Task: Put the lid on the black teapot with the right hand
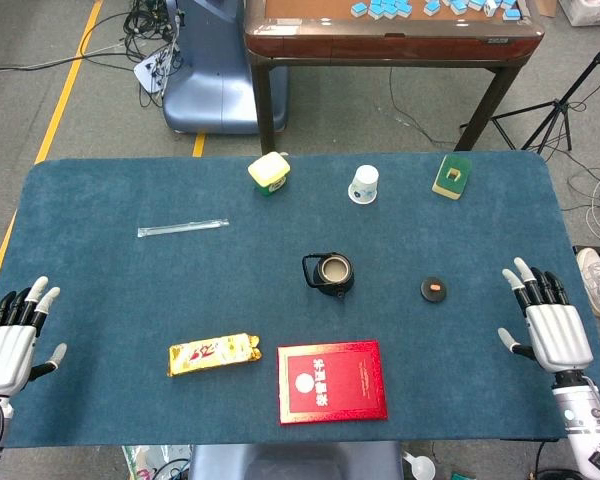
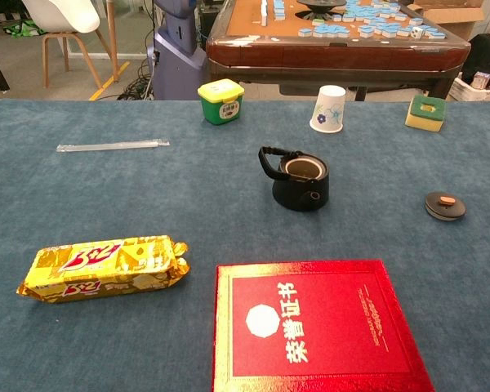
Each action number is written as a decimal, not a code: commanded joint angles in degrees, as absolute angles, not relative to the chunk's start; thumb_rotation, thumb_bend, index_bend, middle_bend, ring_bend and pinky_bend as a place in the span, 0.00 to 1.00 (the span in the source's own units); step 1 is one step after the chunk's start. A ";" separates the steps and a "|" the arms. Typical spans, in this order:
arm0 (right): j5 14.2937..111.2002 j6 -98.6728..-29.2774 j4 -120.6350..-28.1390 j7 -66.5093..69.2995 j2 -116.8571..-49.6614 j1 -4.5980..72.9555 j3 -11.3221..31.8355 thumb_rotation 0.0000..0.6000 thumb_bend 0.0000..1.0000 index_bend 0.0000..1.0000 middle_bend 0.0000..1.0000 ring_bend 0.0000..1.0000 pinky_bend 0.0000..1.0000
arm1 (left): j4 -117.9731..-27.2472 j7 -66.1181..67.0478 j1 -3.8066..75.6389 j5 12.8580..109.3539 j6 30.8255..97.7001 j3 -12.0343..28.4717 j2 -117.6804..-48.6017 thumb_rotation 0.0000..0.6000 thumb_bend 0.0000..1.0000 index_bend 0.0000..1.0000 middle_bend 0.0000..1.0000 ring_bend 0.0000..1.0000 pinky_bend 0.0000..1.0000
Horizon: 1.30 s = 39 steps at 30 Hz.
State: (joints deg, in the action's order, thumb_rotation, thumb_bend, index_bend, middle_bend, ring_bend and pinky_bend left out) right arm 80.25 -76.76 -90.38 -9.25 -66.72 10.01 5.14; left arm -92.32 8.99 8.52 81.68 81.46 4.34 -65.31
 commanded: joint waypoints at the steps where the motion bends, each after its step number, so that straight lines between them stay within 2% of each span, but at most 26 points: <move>1: 80.01 -76.39 -90.33 -9.58 -66.94 10.32 5.25 1.00 0.27 0.06 0.00 0.00 0.00 | -91.91 8.56 8.69 81.43 81.15 4.44 -65.50 1.00 0.30 0.08 0.00 0.00 0.00; 14: 79.61 -74.80 -91.28 -10.84 -67.00 11.72 5.45 1.00 0.27 0.06 0.00 0.00 0.00 | -92.81 8.91 8.35 82.70 82.24 3.87 -64.88 1.00 0.30 0.08 0.00 0.00 0.00; 21: 76.80 -70.20 -92.93 -12.86 -64.91 14.14 6.27 1.00 0.27 0.06 0.00 0.00 0.00 | -91.69 6.52 8.78 82.07 81.30 4.21 -64.98 1.00 0.30 0.08 0.00 0.00 0.00; 26: 74.18 -66.75 -94.17 -15.35 -63.96 16.39 7.04 1.00 0.25 0.11 0.00 0.00 0.00 | -90.58 5.33 9.04 81.51 80.22 4.14 -64.83 1.00 0.30 0.08 0.00 0.00 0.00; 31: 71.66 -63.76 -95.02 -17.87 -63.50 18.55 7.57 1.00 0.23 0.21 0.00 0.00 0.00 | -89.61 4.14 9.23 81.27 79.66 4.14 -65.01 1.00 0.30 0.08 0.00 0.00 0.00; 39: 66.50 -59.32 -94.20 -21.68 -64.56 22.40 8.54 1.00 0.23 0.22 0.00 0.00 0.00 | -88.18 2.22 9.58 80.97 78.76 4.18 -65.16 1.00 0.30 0.08 0.00 0.00 0.00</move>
State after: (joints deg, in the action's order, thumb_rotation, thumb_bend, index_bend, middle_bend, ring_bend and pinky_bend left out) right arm 67.17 -59.96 -94.54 -21.09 -64.20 21.78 8.34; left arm -88.38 2.45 9.51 80.98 78.90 4.16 -65.12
